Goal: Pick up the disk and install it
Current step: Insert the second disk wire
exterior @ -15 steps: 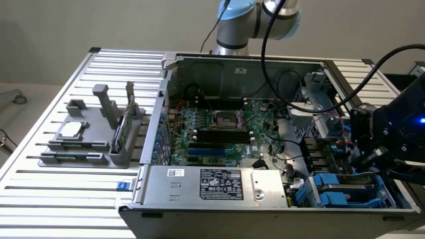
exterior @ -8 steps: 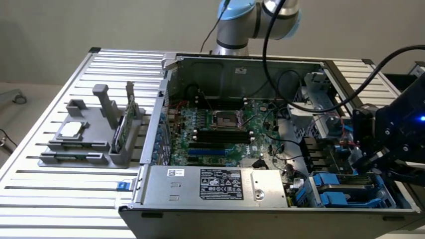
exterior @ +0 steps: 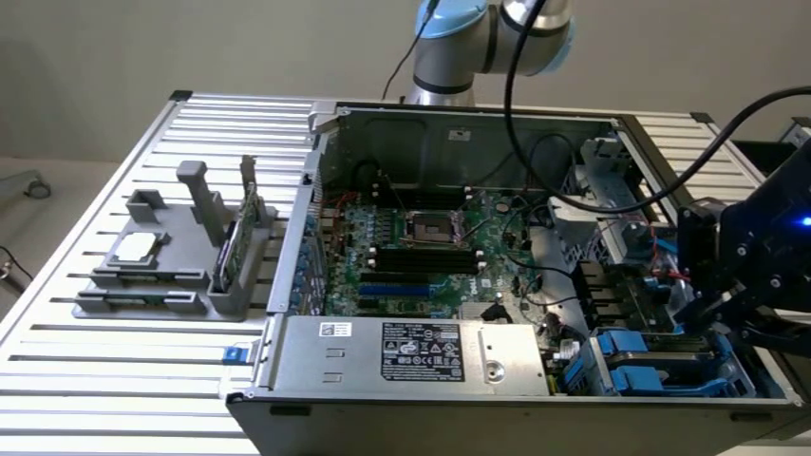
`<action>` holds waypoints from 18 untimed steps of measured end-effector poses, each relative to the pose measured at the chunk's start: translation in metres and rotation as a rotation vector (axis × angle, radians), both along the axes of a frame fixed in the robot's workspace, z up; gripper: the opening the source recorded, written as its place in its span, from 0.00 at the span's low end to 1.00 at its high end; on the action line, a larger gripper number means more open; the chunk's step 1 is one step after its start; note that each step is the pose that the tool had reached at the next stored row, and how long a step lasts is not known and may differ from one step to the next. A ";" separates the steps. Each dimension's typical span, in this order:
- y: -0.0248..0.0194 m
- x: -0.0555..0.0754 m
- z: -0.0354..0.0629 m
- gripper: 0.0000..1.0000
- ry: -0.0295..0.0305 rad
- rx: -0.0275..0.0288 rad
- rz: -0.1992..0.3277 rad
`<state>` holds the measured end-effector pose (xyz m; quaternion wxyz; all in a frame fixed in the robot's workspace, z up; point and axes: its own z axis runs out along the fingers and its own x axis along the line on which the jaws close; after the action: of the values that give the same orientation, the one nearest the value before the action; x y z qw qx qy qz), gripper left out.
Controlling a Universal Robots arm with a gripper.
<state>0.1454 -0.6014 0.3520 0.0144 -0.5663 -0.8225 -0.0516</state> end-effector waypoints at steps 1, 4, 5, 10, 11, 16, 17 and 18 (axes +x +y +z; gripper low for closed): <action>0.0000 0.000 0.0003 0.16 0.0009 -0.0004 -0.010; -0.0001 0.000 0.0012 0.16 0.0036 -0.0013 -0.039; -0.0001 0.000 0.0015 0.16 0.0047 -0.0016 -0.049; -0.0002 0.000 0.0028 0.16 0.0098 -0.0032 -0.102; -0.0002 0.000 0.0030 0.16 0.0109 -0.0033 -0.113; -0.0003 0.000 0.0035 0.16 0.0163 -0.0058 -0.170; -0.0003 0.000 0.0035 0.16 0.0175 -0.0070 -0.182; -0.0003 0.000 0.0035 0.16 0.0184 -0.0085 -0.192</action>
<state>0.1454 -0.6016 0.3555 0.0145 -0.6431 -0.7644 -0.0440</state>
